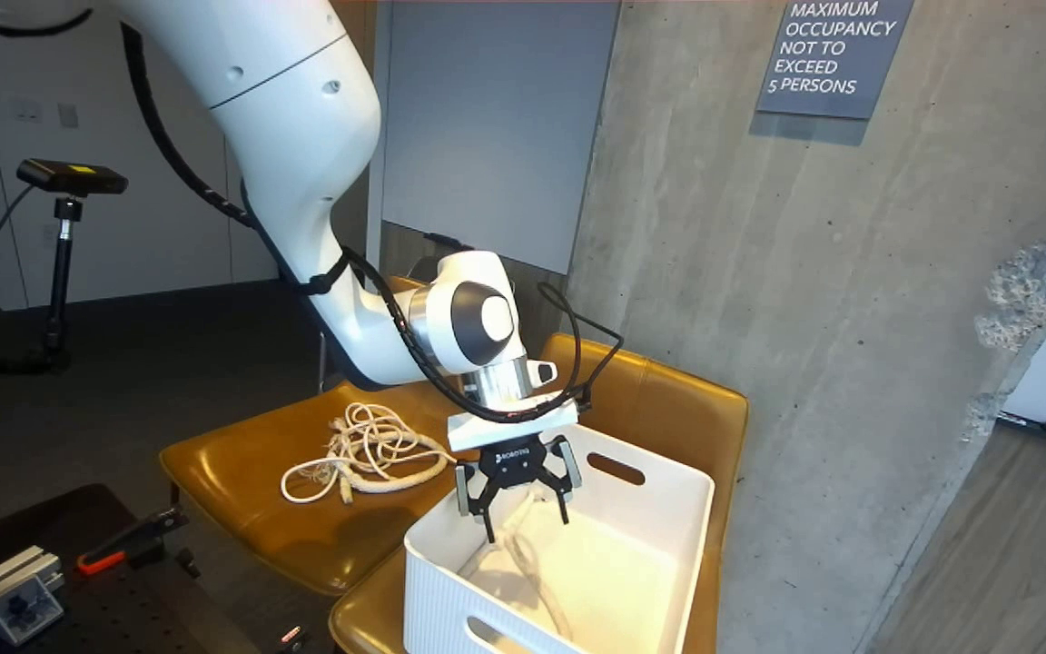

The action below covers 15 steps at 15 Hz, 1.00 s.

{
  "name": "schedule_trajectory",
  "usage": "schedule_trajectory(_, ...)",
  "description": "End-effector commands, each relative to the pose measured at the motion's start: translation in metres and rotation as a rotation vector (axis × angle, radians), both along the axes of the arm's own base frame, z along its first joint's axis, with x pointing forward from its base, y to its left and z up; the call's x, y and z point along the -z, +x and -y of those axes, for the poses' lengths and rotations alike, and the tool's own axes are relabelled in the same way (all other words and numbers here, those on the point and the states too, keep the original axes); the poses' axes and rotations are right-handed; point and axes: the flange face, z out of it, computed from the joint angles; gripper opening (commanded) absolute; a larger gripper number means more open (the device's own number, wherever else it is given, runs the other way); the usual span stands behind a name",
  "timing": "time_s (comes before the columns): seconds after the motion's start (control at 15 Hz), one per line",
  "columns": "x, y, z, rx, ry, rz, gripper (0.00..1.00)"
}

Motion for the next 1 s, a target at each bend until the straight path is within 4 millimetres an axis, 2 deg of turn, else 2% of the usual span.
schedule_trajectory(0.0, 0.000, 0.001, 0.000, 0.000, 0.000, 0.000, 1.00)
schedule_trajectory(0.27, -0.001, 0.002, 0.000, 0.000, -0.001, 0.002, 1.00)
schedule_trajectory(0.47, 0.010, -0.001, -0.006, 0.002, 0.005, 0.017, 1.00)
schedule_trajectory(0.73, 0.025, -0.001, 0.006, 0.016, -0.012, 0.025, 1.00)
schedule_trajectory(0.93, 0.044, 0.000, 0.016, 0.038, -0.008, 0.006, 1.00)
